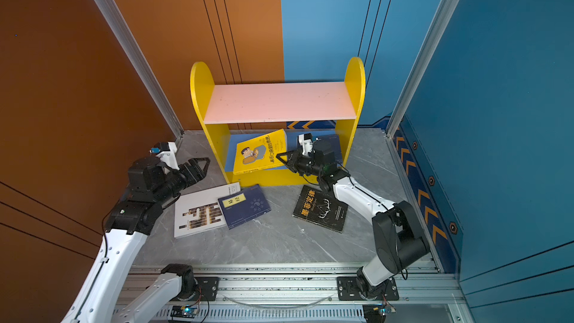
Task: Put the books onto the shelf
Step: 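Withdraw the left gripper while the right pushes the yellow book onto the shelf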
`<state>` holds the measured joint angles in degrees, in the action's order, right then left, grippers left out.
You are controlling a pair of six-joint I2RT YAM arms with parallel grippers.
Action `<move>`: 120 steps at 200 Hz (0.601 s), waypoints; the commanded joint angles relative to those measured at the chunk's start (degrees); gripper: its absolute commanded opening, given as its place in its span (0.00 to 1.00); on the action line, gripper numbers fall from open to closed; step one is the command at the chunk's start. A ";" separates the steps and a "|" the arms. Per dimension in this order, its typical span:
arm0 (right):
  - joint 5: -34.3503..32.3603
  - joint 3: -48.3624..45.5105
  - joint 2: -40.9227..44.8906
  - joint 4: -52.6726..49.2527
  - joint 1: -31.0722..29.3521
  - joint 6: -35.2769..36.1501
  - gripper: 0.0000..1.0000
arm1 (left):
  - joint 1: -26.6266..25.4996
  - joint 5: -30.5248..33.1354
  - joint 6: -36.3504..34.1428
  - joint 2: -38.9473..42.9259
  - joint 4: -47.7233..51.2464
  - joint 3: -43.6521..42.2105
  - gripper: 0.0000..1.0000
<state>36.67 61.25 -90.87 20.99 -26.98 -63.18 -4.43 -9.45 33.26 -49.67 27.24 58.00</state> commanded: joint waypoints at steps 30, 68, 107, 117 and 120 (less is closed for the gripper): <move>-4.41 6.48 -6.54 2.87 -3.10 2.80 0.03 | 0.79 6.97 -1.33 -1.28 3.17 -3.97 0.79; -4.60 10.49 -12.01 4.14 -4.13 1.76 0.01 | 1.52 6.10 -2.72 -2.64 1.64 -5.25 0.84; -6.84 11.52 -12.69 3.97 -3.70 2.55 0.00 | 1.73 3.01 -2.88 -4.22 -1.53 -6.86 0.85; -7.84 11.38 -12.45 3.35 -3.52 2.95 0.00 | 1.80 2.74 -2.99 -4.64 -1.91 -6.79 0.85; -8.10 11.46 -12.31 3.13 -3.51 3.14 0.00 | 1.81 2.64 -2.95 -4.83 -1.93 -6.72 0.85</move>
<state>32.01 70.35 -104.22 21.58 -30.96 -61.69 -3.27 -4.99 31.46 -53.69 27.73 51.88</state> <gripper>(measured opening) 0.164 0.852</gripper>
